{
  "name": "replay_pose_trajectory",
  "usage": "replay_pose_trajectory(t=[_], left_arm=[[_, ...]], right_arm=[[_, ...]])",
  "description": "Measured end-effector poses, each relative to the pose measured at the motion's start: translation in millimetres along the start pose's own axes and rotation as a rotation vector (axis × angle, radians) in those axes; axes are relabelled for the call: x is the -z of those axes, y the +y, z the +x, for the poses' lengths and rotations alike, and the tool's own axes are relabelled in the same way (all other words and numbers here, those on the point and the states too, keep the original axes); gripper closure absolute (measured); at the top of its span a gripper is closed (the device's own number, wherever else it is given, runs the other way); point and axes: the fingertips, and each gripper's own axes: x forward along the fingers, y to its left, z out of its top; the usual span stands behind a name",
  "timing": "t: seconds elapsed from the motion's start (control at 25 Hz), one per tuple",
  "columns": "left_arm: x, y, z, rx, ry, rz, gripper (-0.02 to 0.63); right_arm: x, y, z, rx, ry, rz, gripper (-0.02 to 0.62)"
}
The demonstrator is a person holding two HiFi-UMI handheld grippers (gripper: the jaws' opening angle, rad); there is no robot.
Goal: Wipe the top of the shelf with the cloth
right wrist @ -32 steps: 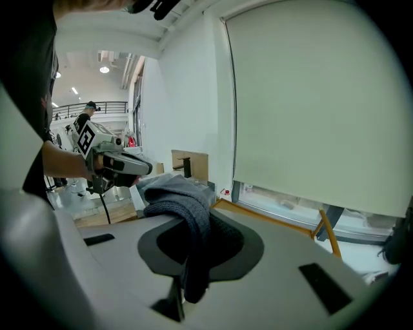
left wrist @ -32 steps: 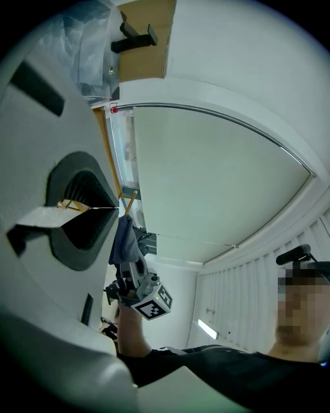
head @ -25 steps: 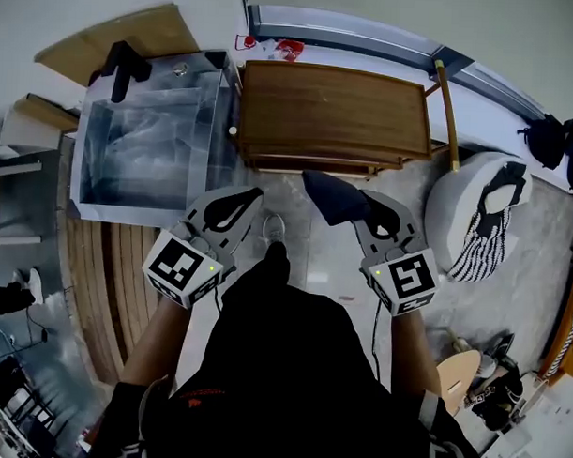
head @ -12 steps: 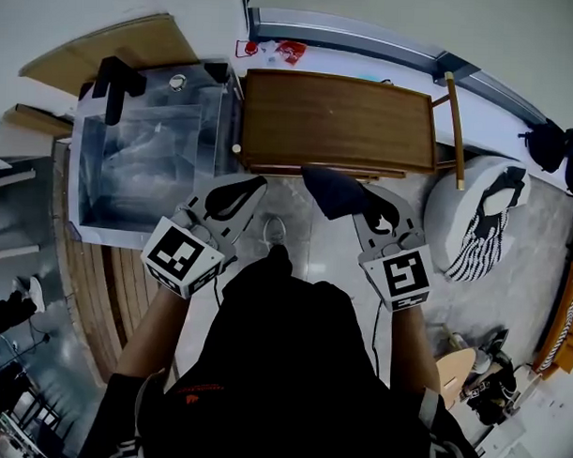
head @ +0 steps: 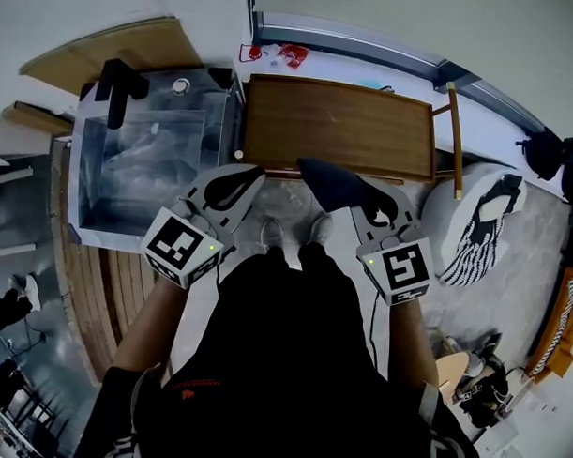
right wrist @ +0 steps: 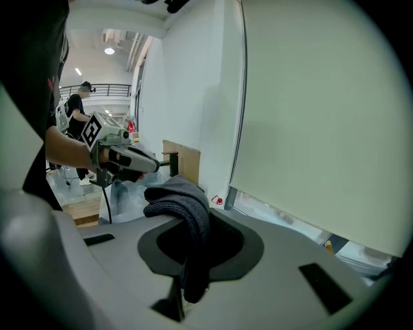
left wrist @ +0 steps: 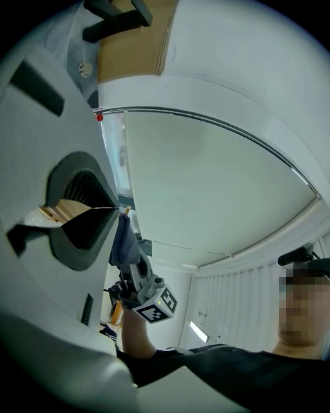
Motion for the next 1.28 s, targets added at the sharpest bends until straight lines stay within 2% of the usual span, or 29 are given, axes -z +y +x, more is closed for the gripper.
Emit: replay_pose_trajectory(t=[0.2,0.36,0.48,0.76,0.92,1.12,1.28], left_arm=[[-4,10,5,-0.034,-0.011,0.001,0.583],[-6,14,14,-0.076,0.01,-0.047,0.583],[-8,16,27,-0.092,-0.005,-0.015,0.583],[-24,13,69,-0.166,0.0,-0.034,0.583],[-28,10,100,-0.214,0.022,-0.087,0.583],[-35,5,137,-0.263,0.013,-0.079,0.583],[-36,4,158,-0.317,0.029,-0.106,0.583]], right_arm=[[-5,-11,8,-0.017,-0.008,-0.011,0.554],[-6,-24,14,-0.035,-0.018,-0.014,0.554],[-5,-39,18,-0.054,-0.026,-0.018,0.554],[-2,-94,20,-0.093,-0.052,-0.015,0.555],[9,-127,20,-0.13,-0.047,-0.02,0.555],[24,-168,19,-0.178,-0.039,-0.022,0.555],[34,-194,22,-0.209,-0.04,-0.022,0.555]])
